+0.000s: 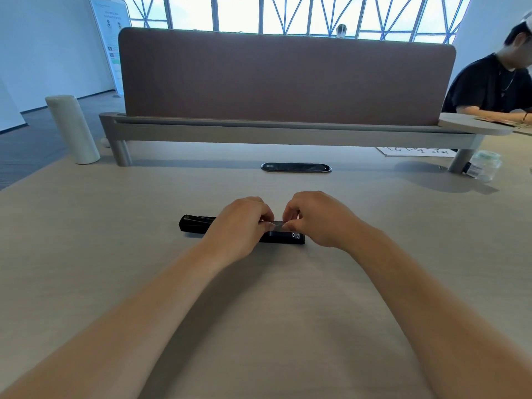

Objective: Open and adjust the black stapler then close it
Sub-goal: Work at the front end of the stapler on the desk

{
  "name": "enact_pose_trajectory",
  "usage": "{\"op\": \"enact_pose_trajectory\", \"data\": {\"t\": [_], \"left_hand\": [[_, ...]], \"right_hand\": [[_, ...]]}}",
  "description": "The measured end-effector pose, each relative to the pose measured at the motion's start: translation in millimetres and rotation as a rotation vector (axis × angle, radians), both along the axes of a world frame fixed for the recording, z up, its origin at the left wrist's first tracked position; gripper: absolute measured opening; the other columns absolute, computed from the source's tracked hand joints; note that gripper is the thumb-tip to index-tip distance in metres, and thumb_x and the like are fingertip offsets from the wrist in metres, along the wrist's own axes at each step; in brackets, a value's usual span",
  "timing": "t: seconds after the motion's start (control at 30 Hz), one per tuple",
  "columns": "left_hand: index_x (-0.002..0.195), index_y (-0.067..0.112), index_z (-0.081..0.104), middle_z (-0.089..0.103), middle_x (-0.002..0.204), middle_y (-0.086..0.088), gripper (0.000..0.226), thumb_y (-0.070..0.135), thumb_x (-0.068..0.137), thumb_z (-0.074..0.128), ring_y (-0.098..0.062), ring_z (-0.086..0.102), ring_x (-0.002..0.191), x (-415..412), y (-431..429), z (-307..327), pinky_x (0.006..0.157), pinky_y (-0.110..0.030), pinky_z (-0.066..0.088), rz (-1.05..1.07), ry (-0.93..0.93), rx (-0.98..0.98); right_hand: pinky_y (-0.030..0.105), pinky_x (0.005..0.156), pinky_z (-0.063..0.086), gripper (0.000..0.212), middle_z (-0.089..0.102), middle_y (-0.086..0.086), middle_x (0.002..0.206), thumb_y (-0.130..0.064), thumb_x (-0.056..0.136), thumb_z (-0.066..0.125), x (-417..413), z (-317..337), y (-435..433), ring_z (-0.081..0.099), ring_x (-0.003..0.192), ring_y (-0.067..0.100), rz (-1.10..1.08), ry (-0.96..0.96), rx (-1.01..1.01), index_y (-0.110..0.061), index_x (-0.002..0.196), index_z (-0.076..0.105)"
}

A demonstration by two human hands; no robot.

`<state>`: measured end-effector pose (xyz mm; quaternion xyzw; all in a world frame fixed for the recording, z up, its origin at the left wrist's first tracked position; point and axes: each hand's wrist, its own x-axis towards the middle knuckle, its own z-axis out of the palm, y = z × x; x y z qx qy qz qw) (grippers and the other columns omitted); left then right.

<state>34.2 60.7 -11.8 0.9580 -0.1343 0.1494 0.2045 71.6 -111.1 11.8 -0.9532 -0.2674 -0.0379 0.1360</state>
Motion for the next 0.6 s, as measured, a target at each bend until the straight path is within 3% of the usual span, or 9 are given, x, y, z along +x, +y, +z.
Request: {"op": "enact_pose_trajectory", "data": {"t": [0.33,0.6], "left_hand": [[0.101,0.019,0.068,0.068,0.101,0.001,0.016,0.028,0.091,0.060,-0.020,0.061,0.091,-5.2,1.7,6.2,0.076,-0.033,0.047,0.029,-0.043,0.065],[0.094,0.023,0.075,0.067,0.101,0.004,0.021,0.027,0.092,0.054,-0.019,0.061,0.089,-8.2,2.3,7.1,0.076,-0.037,0.050,-0.003,-0.019,0.180]], "right_hand": [[0.031,0.077,0.048,0.024,0.059,-0.010,0.093,-0.035,0.083,0.072,1.9,5.2,-0.2,0.057,0.088,0.014,-0.021,0.057,-0.040,-0.023,0.103,0.071],[0.042,0.086,0.054,0.024,0.068,0.000,0.105,-0.032,0.081,0.074,-0.9,8.7,-1.0,0.061,0.092,0.021,-0.077,0.110,-0.091,-0.022,0.103,0.071]]}}
